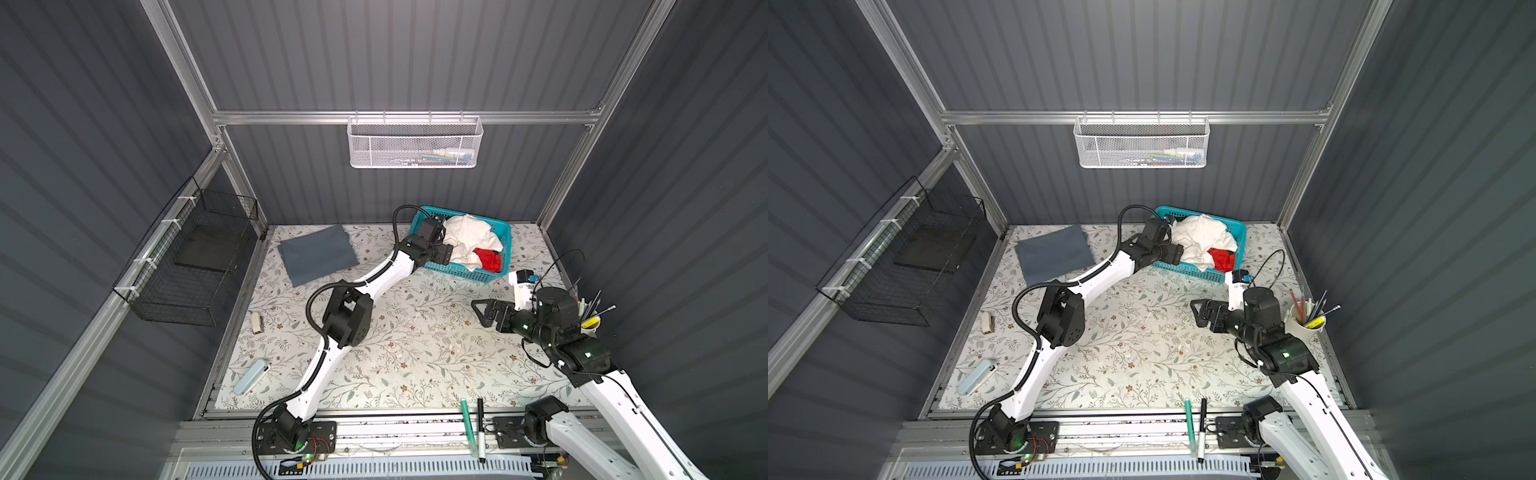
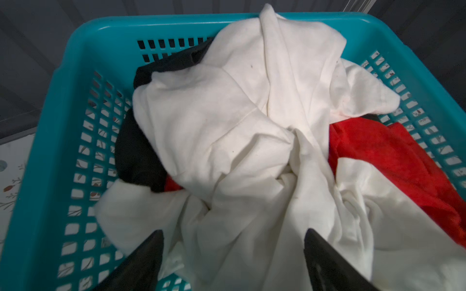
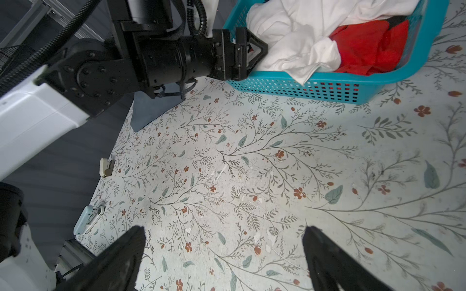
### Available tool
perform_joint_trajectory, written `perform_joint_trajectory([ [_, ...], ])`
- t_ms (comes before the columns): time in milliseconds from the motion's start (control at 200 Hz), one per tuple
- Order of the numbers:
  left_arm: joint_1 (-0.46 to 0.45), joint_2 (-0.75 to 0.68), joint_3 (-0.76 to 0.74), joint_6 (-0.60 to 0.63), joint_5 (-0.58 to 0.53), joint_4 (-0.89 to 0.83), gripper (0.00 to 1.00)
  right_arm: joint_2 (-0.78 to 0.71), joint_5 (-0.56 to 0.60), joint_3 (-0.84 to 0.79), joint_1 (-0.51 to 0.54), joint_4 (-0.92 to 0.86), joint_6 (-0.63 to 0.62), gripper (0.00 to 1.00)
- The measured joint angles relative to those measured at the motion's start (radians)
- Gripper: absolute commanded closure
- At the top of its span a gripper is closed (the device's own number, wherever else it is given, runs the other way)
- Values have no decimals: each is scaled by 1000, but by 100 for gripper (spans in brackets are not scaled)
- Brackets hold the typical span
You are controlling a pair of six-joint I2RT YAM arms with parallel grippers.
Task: Fold and stack the t-shirts
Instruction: 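Reach the left gripper into the teal basket over the white shirt, then close the left gripper on the white t-shirt in the basket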
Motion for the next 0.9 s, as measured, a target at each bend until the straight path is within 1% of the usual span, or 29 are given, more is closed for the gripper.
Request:
perform_joint_trajectory([
  [70, -2, 31, 31, 3, 5, 1, 17, 0, 0, 0, 0, -1, 0, 1],
  [135, -4, 48, 61, -2, 15, -2, 20, 0, 0, 0, 0, -3, 0, 1],
  [285, -11, 80, 103, -17, 41, 8, 39, 0, 0, 0, 0, -10, -1, 1],
  [465, -19, 80, 89, -31, 53, 53, 70, 0, 0, 0, 0, -10, -4, 1],
  [500, -19, 80, 89, -34, 56, 56, 79, 1, 0, 0, 0, -10, -5, 1],
  [620, -21, 80, 85, -39, 60, 79, 100, 7, 0, 0, 0, -10, -8, 1],
  [896, -23, 67, 60, -45, 59, 121, 100, 15, 0, -16, 0, -7, -11, 1],
])
